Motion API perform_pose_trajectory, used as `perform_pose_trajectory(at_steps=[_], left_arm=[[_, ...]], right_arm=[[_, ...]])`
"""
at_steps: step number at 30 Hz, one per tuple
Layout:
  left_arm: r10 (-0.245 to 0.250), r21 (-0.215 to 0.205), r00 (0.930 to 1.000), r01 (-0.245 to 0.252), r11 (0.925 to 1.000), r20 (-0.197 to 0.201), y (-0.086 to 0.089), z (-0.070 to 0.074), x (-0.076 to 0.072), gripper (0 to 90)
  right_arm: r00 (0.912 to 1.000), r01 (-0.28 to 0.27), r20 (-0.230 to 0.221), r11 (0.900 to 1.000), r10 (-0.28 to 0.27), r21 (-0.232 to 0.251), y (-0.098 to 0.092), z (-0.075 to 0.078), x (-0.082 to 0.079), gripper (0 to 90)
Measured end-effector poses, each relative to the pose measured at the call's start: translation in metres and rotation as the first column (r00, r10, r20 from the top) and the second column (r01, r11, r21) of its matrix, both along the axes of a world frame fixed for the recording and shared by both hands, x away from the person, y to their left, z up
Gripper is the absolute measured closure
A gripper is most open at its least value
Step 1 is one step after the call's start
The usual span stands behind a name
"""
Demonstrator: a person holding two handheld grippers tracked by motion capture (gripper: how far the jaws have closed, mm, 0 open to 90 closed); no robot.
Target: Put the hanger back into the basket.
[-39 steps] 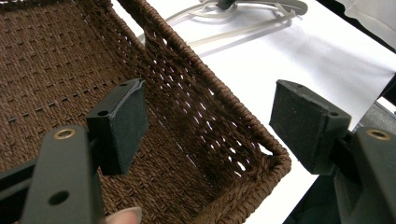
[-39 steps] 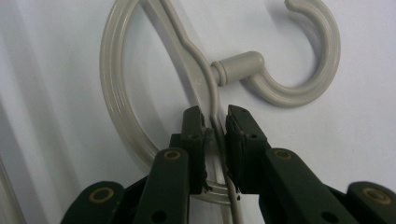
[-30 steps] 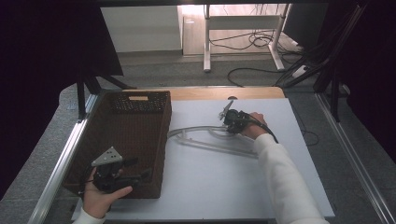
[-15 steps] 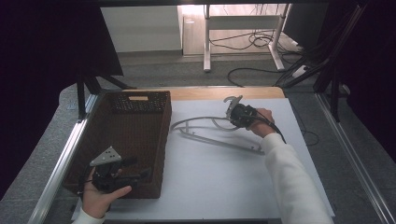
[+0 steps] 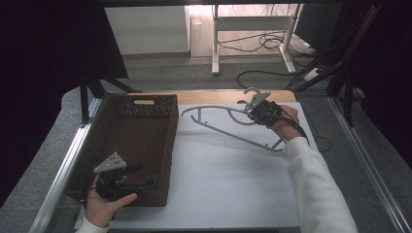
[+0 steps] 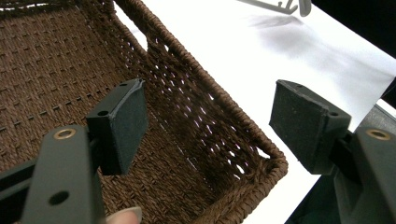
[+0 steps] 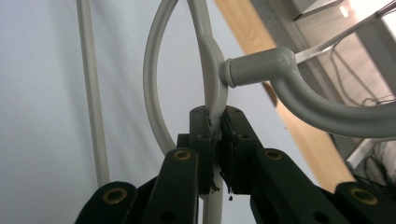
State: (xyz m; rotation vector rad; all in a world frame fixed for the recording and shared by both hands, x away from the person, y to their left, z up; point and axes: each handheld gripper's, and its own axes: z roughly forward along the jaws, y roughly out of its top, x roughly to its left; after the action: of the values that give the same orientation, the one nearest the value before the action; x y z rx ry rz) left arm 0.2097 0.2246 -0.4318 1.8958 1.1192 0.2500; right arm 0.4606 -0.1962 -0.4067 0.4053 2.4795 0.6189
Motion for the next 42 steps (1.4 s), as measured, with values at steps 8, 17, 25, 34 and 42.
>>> perform_pose_trajectory(at_steps=[8, 17, 25, 34, 42], left_arm=[[0.001, -0.013, 1.0000, -0.001, 0.9999, 0.001, 0.002, 0.001, 0.001, 27.1], [0.004, -0.035, 0.9994, -0.003, 0.9994, 0.033, 0.007, 0.016, 0.001, 27.1], [-0.034, -0.053, 0.9968, 0.038, 0.9979, 0.072, 0.002, 0.037, 0.003, 26.9], [-0.109, -0.002, 0.9819, 0.110, 0.9939, 0.155, -0.016, 0.083, 0.017, 26.3], [-0.209, -0.010, 0.9728, 0.211, 0.9774, 0.100, -0.027, 0.110, 0.061, 26.4]], right_arm=[[0.9962, -0.053, 0.072, 0.998, 0.050, 0.038, -0.008, 0.029, -0.025, 83.4], [0.9867, -0.130, 0.107, 0.989, 0.123, 0.066, -0.005, 0.043, -0.051, 83.4], [0.9759, -0.200, 0.105, 0.977, 0.191, 0.080, 0.000, 0.046, -0.069, 83.4], [0.9595, -0.271, 0.106, 0.958, 0.261, 0.093, 0.006, 0.044, -0.085, 83.4], [0.9480, -0.309, 0.108, 0.947, 0.299, 0.086, 0.012, 0.044, -0.094, 83.3]])
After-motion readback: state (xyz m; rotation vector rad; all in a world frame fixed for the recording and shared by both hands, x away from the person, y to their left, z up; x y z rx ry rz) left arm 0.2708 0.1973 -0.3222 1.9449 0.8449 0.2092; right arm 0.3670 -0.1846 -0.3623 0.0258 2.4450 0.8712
